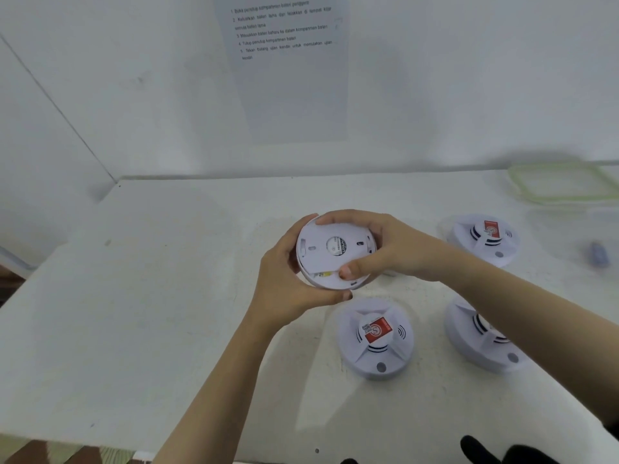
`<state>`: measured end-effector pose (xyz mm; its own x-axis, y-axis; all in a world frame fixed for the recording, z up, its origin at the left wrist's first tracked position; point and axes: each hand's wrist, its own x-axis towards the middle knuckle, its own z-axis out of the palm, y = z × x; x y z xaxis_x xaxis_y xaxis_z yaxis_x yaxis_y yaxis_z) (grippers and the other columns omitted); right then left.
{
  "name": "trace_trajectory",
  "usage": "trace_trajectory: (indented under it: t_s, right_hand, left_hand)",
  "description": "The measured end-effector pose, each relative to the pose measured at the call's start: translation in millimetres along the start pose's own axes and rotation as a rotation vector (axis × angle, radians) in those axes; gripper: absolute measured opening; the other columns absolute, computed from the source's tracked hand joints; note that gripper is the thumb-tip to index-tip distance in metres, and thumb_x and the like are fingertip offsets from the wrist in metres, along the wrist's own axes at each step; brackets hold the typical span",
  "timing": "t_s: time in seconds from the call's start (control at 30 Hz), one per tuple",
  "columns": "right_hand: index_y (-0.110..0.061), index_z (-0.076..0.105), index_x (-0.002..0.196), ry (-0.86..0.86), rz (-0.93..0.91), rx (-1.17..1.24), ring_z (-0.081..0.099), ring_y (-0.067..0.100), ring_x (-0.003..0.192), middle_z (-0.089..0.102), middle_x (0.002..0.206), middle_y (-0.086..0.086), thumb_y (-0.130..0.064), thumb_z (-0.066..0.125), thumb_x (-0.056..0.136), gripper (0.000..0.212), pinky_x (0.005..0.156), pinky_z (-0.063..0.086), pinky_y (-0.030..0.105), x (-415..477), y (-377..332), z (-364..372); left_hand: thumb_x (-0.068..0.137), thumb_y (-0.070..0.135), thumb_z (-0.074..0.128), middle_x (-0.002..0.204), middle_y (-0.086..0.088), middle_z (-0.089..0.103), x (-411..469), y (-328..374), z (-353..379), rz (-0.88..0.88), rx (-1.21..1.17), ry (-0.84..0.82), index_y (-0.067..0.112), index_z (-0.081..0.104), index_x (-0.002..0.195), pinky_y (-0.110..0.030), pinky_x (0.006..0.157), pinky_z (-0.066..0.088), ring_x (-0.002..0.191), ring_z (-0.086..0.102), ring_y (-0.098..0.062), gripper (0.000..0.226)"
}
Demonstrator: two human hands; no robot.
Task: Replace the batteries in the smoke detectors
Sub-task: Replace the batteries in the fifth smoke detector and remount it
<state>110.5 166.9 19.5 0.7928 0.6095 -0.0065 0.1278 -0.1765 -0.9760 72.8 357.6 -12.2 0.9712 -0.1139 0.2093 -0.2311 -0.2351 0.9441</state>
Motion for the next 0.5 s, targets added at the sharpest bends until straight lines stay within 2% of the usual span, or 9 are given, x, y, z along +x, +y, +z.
trace_trajectory:
  t_s: [0.1,0.23,0.27,0.33,0.4,0.5]
  right_hand:
    - [-0.023,0.059,0.123,-0.035,0.012,0.005,0.06,0.006,0.106,0.062,0.116,-0.012,0.003,0.078,0.069,0.063,0.077,0.053,0.022,0.9,-2.6,-1.1]
    - [-0.032,0.061,0.121,-0.126,0.075,0.016,0.061,0.018,0.109,0.058,0.125,-0.003,-0.001,0.077,0.069,0.062,0.082,0.056,0.045,2.1,-0.5,-3.1]
    - [-0.032,0.06,0.122,-0.134,0.075,0.004,0.06,0.019,0.11,0.057,0.127,-0.002,-0.003,0.077,0.07,0.062,0.083,0.055,0.044,1.9,0.2,-3.3]
    - [-0.028,0.058,0.125,-0.128,0.046,-0.041,0.058,0.012,0.112,0.057,0.126,-0.005,-0.001,0.077,0.071,0.063,0.086,0.054,0.033,2.0,0.6,-4.3]
    - [-0.024,0.057,0.126,-0.124,0.032,-0.053,0.056,0.008,0.112,0.057,0.126,-0.007,0.001,0.076,0.072,0.063,0.088,0.052,0.026,3.0,-1.7,-5.6]
    - [-0.029,0.056,0.126,-0.138,0.023,-0.096,0.055,0.003,0.113,0.057,0.125,-0.014,-0.002,0.078,0.071,0.065,0.089,0.048,0.019,5.2,-6.2,-7.8]
  left_hand:
    - [0.044,0.005,0.093,0.114,0.008,0.067,0.4,-1.0,-1.7,0.009,0.012,-0.021,0.017,0.055,0.127,-0.021,0.081,0.054,0.109,0.063,-0.01,0.092]
    - [0.044,0.005,0.093,0.113,0.005,0.067,-0.4,-4.0,-2.9,0.006,0.027,-0.058,0.017,0.056,0.127,-0.025,0.083,0.055,0.108,0.063,-0.012,0.092]
    - [0.045,0.006,0.093,0.112,0.006,0.067,-0.6,-4.2,-3.0,0.007,0.03,-0.064,0.018,0.056,0.127,-0.024,0.082,0.055,0.108,0.063,-0.012,0.091]
    - [0.045,0.006,0.093,0.111,0.007,0.068,0.0,-4.3,-3.4,0.012,0.036,-0.068,0.019,0.057,0.125,-0.022,0.081,0.054,0.107,0.063,-0.011,0.089]
    - [0.046,0.004,0.092,0.11,0.007,0.068,1.5,-3.6,-4.1,0.016,0.031,-0.074,0.019,0.057,0.125,-0.022,0.08,0.054,0.107,0.064,-0.012,0.088]
    - [0.046,0.004,0.093,0.115,0.004,0.066,3.8,-3.5,-6.7,0.03,0.025,-0.073,0.016,0.055,0.128,-0.024,0.083,0.054,0.111,0.062,-0.014,0.091]
